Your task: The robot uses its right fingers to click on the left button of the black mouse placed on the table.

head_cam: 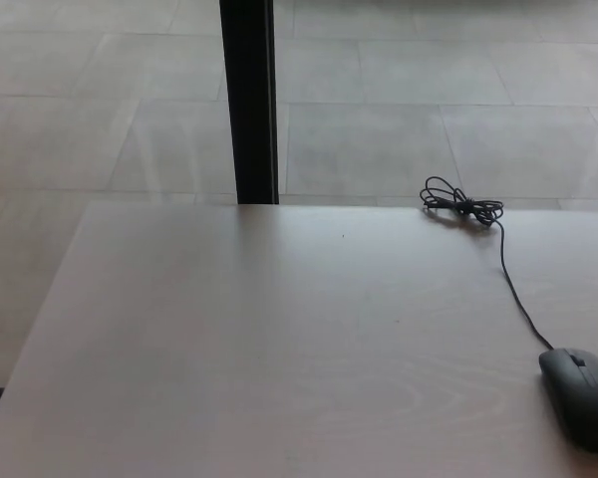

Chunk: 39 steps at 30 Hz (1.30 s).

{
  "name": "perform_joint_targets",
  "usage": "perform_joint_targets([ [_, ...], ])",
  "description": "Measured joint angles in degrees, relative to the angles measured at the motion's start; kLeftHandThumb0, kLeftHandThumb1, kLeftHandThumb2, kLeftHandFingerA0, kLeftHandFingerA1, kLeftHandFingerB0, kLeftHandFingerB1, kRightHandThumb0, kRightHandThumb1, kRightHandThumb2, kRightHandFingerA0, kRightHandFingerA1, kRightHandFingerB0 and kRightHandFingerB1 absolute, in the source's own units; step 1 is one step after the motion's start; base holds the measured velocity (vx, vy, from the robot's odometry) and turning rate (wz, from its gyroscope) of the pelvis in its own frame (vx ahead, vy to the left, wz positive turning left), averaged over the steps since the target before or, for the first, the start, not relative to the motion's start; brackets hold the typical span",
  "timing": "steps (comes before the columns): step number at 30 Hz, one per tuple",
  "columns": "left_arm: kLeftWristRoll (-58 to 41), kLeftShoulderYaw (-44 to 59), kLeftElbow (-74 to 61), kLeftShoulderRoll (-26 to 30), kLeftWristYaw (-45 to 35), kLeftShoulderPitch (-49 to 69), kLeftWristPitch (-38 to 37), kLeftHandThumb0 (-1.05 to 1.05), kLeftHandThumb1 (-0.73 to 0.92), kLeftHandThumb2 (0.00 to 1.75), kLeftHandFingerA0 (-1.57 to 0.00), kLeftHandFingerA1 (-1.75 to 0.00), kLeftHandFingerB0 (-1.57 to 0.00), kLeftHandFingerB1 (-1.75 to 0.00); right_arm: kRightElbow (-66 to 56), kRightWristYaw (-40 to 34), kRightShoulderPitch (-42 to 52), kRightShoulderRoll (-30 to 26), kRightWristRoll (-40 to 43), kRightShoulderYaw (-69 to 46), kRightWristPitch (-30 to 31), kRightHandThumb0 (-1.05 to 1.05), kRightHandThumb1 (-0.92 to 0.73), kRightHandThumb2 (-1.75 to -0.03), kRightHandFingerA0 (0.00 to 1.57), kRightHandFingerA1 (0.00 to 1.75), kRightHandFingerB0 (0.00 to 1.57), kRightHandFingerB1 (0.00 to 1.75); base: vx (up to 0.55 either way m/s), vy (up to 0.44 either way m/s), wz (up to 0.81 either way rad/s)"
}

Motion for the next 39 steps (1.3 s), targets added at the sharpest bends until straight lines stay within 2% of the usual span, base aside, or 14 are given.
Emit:
perform_joint_targets([
  [2,-1.3,2.4,1.1,0.6,0.3,-0.6,-0.6,-0.42,0.46,0.56,-0.94,-1.72,-0.61,-0.51,-0.2,-0.9,-0.4,-0.9,1.2,-3.0,0.0,-0.20,-0.57,-0.58,0.75,1.36,0.36,0.35,0.00,0.000,0.00],
  [4,-2.9,4.9,2.3,1.0,0.5,-1.1,-1.2,-0.45,0.48,0.55,-0.96,-1.06,-0.67,-0.50,-0.8,-2.3,-1.0,-2.4,2.7,-6.8,0.2,-0.24,-0.60,-0.58,0.72,1.31,0.34,0.34,0.00,0.000,0.00],
  [7,-4.6,7.1,3.2,1.0,0.5,-1.6,-2.0,-0.73,0.65,0.60,-0.83,-0.58,-0.64,-0.49,-1.0,-3.9,-2.0,-4.5,4.2,-10.4,1.1,-0.26,-0.62,-0.60,0.71,1.36,0.34,0.35,0.00,0.000,0.00],
  [14,-6.2,7.1,4.0,1.4,1.0,-2.3,-1.9,-0.80,0.85,0.66,-0.77,-0.58,-0.51,-0.42,-2.3,-6.1,-5.7,-9.4,8.3,-17.8,5.2,-0.58,-0.60,-0.85,0.88,1.14,0.24,0.43,0.00,0.000,0.00],
  [18,-6.7,6.8,4.2,1.5,1.2,-2.9,-1.9,-0.84,0.87,0.67,-0.74,-0.55,-0.49,-0.42,-3.8,-6.1,-9.6,-13.3,10.0,-19.3,7.1,-0.61,-0.73,-0.63,0.83,1.12,0.25,0.31,0.00,0.000,0.00],
  [20,-7.3,6.9,4.4,1.5,1.1,-3.0,-1.9,-0.85,0.90,0.67,-0.69,-0.56,-0.50,-0.42,-4.3,-6.0,-11.6,-14.9,10.4,-18.9,7.7,-0.71,-0.65,-0.94,0.87,1.07,0.22,0.44,0.00,0.000,0.00],
  [23,-8.0,7.0,4.6,1.5,0.8,-3.1,-1.9,-0.87,0.92,0.68,-0.69,-0.58,-0.51,-0.44,-6.2,-5.9,-14.4,-16.5,10.2,-16.6,8.6,-0.76,-0.86,-0.66,0.80,1.40,0.23,0.32,0.00,0.000,0.00],
  [24,-8.3,7.0,4.6,1.5,0.6,-3.1,-1.9,-0.87,0.92,0.67,-0.73,-0.58,-0.50,-0.43,-7.1,-5.6,-15.5,-17.1,10.0,-15.4,8.9,-0.79,-0.89,-0.68,0.84,0.82,0.23,0.32,0.00,0.000,0.00],
  [25,-8.5,6.9,4.6,1.5,0.4,-3.2,-1.9,-0.87,0.91,0.67,-0.73,-0.57,-0.51,-0.43,-8.0,-5.3,-16.8,-18.1,9.7,-13.4,9.1,-0.79,-0.70,-1.00,0.76,0.67,0.16,0.43,0.00,0.000,0.00],
  [32,-9.4,6.7,4.6,1.5,0.0,-3.3,-1.9,-0.85,0.92,0.67,-0.68,-0.55,-0.53,-0.44,-17.0,-1.9,-19.4,-19.1,8.9,-6.0,9.7,-0.77,-0.85,-0.65,0.59,0.50,0.35,0.33,0.00,0.000,0.00],
  [33,-9.6,6.7,4.6,1.5,-0.1,-3.3,-1.9,-0.93,0.75,0.85,-0.69,-0.63,-0.50,-0.49,-18.5,-1.2,-19.4,-19.1,8.8,-4.9,9.8,-0.81,-0.68,-1.04,0.98,1.22,0.29,0.47,0.00,0.000,0.00],
  [34,-9.6,6.6,4.6,1.5,-0.1,-3.3,-1.9,-0.87,0.92,0.68,-0.67,-0.58,-0.54,-0.44,-20.4,-0.8,-19.4,-19.1,8.4,-3.5,9.8,-0.82,-0.86,-0.67,0.88,1.09,0.34,0.31,0.00,0.000,0.00],
  [35,-9.6,6.6,4.6,1.5,-0.1,-3.3,-1.9,-0.87,0.91,0.68,-0.66,-0.57,-0.54,-0.44,-22.2,-0.5,-19.3,-19.1,7.9,-2.0,9.8,-0.85,-0.87,-0.68,0.96,1.33,0.37,0.32,0.00,0.000,0.00],
  [39,-9.8,6.5,4.6,1.5,-0.1,-3.5,-1.9,-0.92,0.75,0.83,-0.66,-0.63,-0.50,-0.50,-30.3,-0.3,-18.5,-18.6,4.9,5.2,9.6,-0.86,-0.86,-0.67,0.93,1.29,0.35,0.31,0.00,0.000,0.00],
])
